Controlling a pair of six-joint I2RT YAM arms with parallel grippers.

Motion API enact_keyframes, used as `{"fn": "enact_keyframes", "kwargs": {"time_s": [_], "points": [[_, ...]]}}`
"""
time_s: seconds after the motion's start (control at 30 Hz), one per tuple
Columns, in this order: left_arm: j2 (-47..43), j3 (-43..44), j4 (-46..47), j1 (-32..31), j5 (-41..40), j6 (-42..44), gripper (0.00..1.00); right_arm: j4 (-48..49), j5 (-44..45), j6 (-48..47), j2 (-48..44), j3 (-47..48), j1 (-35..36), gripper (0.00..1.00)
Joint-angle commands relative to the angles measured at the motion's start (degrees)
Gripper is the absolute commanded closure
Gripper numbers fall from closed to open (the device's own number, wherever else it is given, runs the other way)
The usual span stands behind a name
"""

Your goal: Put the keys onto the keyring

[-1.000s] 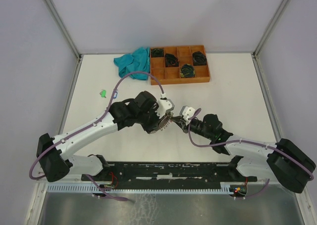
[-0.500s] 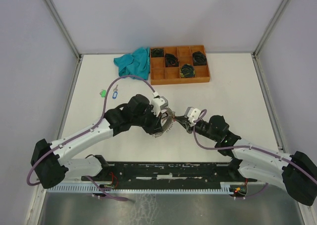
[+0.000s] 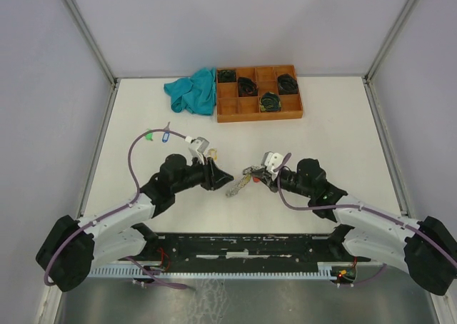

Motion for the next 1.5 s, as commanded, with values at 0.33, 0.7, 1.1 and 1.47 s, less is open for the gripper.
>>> {"fn": "enact_keyframes", "kwargs": {"time_s": [0.33,0.7,1.1,1.47], "points": [[4.3,-7.8,33.4,6.4,6.0,-4.2,0.41,-10.5,-8.8,-3.6,6.4,12.0,-3.0,0.99],[6.5,-11.5,45.5,6.3,11.5,14.4,0.40,-14.2,-14.5,-6.1,10.5,16.1,-4.2,0.99],[17.5,-8.6,52.4,6.3,24.1,34.1,0.48,-18.0,-22.6,-14.2,13.8,19.5,-4.3,0.98],[14.5,-5.9,38.5,5.4,25.5,49.2,0.60,-20.4,-25.8,-24.1,13.1,20.6,-4.3,0.97]]}}
